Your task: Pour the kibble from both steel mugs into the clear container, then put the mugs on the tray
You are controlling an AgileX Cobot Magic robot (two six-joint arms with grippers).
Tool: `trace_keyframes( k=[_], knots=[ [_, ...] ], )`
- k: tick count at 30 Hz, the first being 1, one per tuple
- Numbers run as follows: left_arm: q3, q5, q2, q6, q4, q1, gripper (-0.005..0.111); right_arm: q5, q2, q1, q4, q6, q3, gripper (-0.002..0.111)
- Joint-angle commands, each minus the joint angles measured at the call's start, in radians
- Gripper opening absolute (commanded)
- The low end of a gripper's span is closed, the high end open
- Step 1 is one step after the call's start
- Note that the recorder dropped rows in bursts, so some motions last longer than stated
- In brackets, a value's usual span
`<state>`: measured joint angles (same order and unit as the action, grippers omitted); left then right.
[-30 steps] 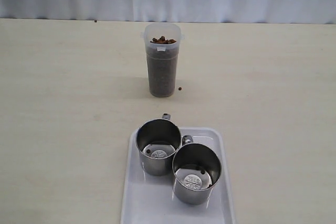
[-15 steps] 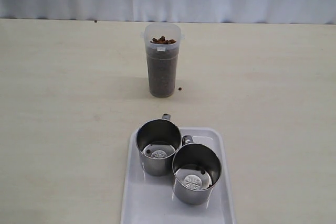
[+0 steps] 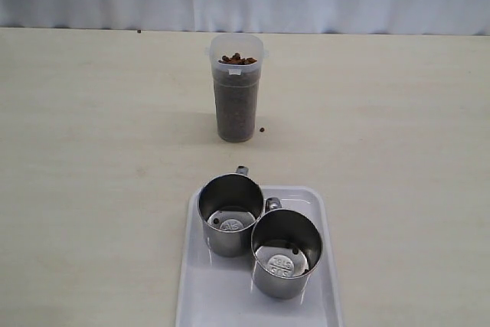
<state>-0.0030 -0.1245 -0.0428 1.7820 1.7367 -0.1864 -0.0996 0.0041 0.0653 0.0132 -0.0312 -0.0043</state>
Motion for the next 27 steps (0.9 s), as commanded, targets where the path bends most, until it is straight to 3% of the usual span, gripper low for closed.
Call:
trace_keyframes(
  k=[1, 6, 12, 20, 27],
  knots=[
    [0.003, 0.000, -0.002, -0.004, 0.008, 0.001, 0.000, -0.002, -0.004, -0.122, -0.006, -0.006, 0.004, 0.005],
    [0.003, 0.000, -0.002, -0.004, 0.008, 0.001, 0.000, -0.002, -0.004, -0.220, -0.006, -0.006, 0.004, 0.005],
    [0.003, -0.010, -0.002, -0.004, 0.008, 0.001, 0.000, -0.002, -0.004, -0.220, -0.006, -0.006, 0.004, 0.005],
    [0.003, -0.009, -0.002, -0.004, 0.008, 0.001, 0.000, -0.114, -0.004, -0.108, -0.006, 0.001, 0.004, 0.005],
    [0.003, -0.009, -0.002, -0.004, 0.008, 0.001, 0.000, -0.112, -0.004, -0.109, -0.013, 0.026, 0.004, 0.005]
  ],
)
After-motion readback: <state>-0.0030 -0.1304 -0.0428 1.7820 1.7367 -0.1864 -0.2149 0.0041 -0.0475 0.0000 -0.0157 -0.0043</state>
